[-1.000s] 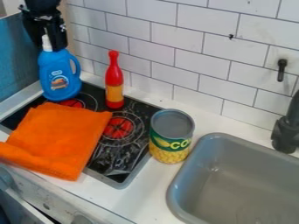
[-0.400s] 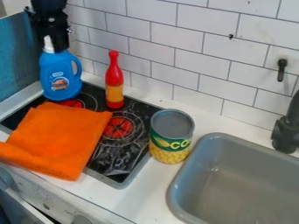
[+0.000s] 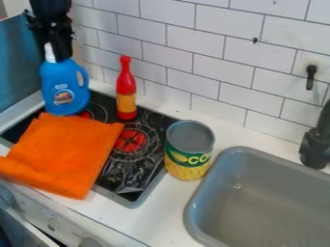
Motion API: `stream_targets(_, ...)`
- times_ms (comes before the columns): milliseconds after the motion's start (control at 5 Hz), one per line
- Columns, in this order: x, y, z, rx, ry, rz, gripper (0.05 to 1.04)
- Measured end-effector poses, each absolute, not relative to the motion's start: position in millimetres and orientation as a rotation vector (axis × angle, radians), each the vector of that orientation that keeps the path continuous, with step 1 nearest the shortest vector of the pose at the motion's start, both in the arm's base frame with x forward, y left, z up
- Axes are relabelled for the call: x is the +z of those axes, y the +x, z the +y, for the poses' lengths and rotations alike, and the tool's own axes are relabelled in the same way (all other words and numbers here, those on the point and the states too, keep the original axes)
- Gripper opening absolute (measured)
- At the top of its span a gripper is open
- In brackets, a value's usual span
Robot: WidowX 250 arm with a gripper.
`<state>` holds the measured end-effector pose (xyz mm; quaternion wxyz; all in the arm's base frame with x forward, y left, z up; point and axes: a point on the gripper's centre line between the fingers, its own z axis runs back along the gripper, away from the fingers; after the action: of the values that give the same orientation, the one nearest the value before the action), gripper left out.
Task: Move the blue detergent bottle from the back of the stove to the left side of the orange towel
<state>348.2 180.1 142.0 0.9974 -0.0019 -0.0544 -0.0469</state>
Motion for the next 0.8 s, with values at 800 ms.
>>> stream_targets(800,173.3,251.4,194.0,0.035,0.076,-0.085,0.499)
